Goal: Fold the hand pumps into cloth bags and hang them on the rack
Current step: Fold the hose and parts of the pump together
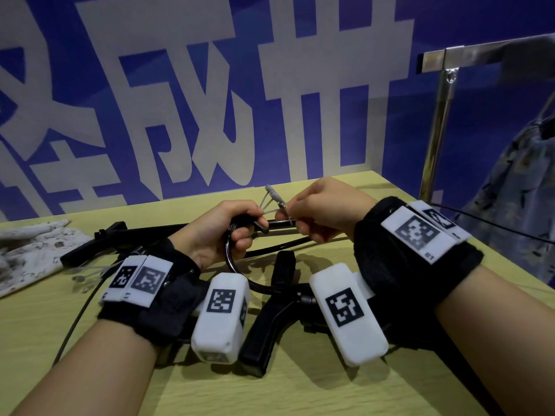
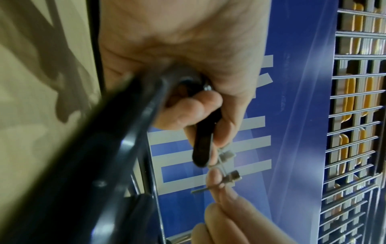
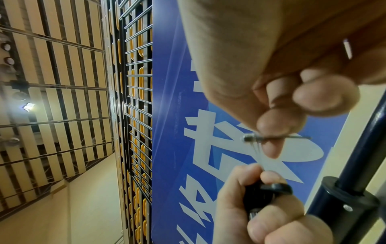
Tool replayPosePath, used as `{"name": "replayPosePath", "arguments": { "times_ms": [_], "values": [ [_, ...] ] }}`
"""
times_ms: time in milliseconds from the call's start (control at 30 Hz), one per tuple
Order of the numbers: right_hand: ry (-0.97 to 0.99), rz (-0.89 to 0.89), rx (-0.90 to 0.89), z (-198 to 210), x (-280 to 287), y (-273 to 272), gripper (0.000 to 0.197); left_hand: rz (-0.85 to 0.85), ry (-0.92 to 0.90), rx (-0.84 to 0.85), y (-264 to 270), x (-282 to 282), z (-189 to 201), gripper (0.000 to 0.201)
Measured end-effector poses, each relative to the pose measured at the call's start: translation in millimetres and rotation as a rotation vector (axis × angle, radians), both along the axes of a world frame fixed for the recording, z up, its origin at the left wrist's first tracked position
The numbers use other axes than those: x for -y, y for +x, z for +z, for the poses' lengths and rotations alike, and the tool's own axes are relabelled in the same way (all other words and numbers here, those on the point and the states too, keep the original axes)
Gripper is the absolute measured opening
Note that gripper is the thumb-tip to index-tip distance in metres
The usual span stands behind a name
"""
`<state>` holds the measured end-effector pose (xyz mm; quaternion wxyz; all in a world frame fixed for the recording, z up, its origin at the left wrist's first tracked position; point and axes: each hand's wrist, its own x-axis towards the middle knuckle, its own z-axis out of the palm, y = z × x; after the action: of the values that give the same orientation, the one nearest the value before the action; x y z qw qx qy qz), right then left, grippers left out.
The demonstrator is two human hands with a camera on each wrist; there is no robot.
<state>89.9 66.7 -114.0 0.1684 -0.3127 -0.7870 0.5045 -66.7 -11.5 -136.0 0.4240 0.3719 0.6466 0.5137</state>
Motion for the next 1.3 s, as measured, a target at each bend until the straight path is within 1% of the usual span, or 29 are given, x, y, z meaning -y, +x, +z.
{"name": "replayPosePath", "arguments": {
  "times_ms": [167,267,333,467,567,633,700,767,867,933,967,1033,1067,1100,1167,1233,1300],
  "values": [
    [0.021,-0.034,0.083,-2.3,-3.0,-1.4,0.03,-0.005,-0.004,0.006,-1.8,-1.1,-1.7,0.04],
    [0.014,-0.036,0.09,-2.6,-4.8,-2.5,0.031,-0.001,0.005,-0.01,-2.6,-1.8,-2.1,0.037],
    [0.009,-0.031,0.065,-3.4,-7.0,-2.7,0.028,0.001,0.01,-0.01,-2.9,-1.8,-2.2,0.033],
    [-0.028,-0.05,0.004,-3.2,-6.7,-1.0,0.011,0.011,0.022,-0.051,0.3,1.7,2.7,0.028],
    [-0.042,-0.077,0.009,0.8,-1.7,1.2,0.012,0.024,-0.007,-0.118,4.0,9.3,10.2,0.023],
    [-0.035,-0.02,0.073,6.0,3.6,3.7,0.01,0.036,-0.038,-0.135,6.0,15.4,13.5,0.023],
    [-0.033,0.071,0.142,11.6,9.4,6.9,0.018,0.049,-0.044,-0.108,9.2,23.4,15.2,0.026],
    [0.043,0.131,0.239,17.1,16.5,12.9,0.021,0.073,-0.019,-0.026,12.4,34.9,18.2,0.029],
    [0.254,0.17,0.408,21.3,29.4,28.7,0.025,0.083,0.0,0.038,15.7,58.0,25.0,0.039],
    [0.434,0.196,0.548,23.1,39.7,43.9,0.035,0.093,0.022,0.027,19.0,70.6,28.7,0.038],
    [0.492,0.219,0.611,23.3,44.9,51.2,0.042,0.104,0.033,0.006,21.6,76.2,30.0,0.035],
    [0.549,0.275,0.712,21.5,56.2,64.0,0.053,0.127,0.046,-0.051,28.4,85.3,33.0,0.029],
    [0.573,0.296,0.752,18.9,61.7,68.8,0.054,0.138,0.053,-0.078,31.9,88.7,34.2,0.028],
    [0.599,0.308,0.778,15.4,66.5,71.3,0.053,0.144,0.059,-0.102,35.3,90.9,34.8,0.027],
    [0.651,0.306,0.781,5.3,72.9,71.0,0.045,0.142,0.066,-0.152,40.9,92.7,35.9,0.025],
    [0.677,0.278,0.725,-4.1,76.7,70.4,0.036,0.16,0.088,-0.214,49.7,93.0,36.9,0.022],
    [0.667,0.252,0.665,-9.2,77.9,70.4,0.031,0.222,0.148,-0.241,59.1,91.4,38.5,0.024]
  ]
}}
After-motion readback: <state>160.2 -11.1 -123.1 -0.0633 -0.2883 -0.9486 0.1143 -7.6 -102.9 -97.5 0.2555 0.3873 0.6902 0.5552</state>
